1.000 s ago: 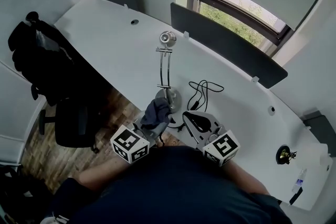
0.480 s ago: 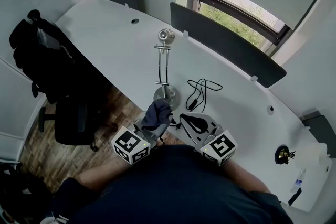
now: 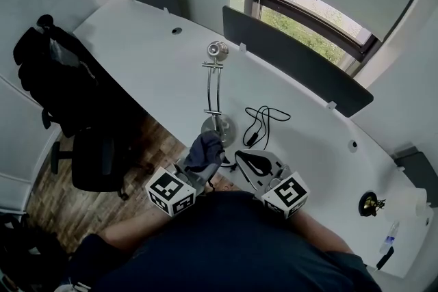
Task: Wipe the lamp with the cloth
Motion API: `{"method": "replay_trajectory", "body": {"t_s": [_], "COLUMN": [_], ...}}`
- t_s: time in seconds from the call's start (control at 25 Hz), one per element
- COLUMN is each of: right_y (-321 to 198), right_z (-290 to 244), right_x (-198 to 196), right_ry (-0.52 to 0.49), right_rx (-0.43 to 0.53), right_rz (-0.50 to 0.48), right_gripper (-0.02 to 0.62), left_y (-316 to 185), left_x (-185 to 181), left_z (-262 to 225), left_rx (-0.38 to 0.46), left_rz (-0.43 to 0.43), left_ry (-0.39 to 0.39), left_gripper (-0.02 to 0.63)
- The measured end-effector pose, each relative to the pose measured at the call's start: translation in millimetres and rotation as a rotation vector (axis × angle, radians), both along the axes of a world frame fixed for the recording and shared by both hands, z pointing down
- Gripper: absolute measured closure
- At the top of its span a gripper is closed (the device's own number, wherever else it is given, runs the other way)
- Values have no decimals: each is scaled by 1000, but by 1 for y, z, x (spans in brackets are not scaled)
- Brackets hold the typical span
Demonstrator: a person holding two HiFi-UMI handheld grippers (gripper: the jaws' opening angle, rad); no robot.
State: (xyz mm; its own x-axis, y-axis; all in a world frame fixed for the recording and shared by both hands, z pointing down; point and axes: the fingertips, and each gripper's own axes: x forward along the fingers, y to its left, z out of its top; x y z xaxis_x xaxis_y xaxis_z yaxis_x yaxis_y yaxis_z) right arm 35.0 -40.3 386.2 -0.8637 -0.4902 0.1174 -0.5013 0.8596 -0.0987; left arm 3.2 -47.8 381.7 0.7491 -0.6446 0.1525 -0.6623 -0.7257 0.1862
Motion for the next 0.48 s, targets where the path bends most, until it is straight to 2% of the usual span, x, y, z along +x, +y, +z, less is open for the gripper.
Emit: {"method": "replay_trajectory", "body": {"t_s": [0.48], "right_y": [-1], "right_z": [-1], "right_x": [-2], "right_ry": [13], "right_rx": [0], "right_rz": [-11], "right_gripper": [584], "left_y": [0], "left_x": [0], "left_z": [-3], "left_rx": [4], "left_rz": [10], "left_ry": [-5], "left_gripper": [537]}}
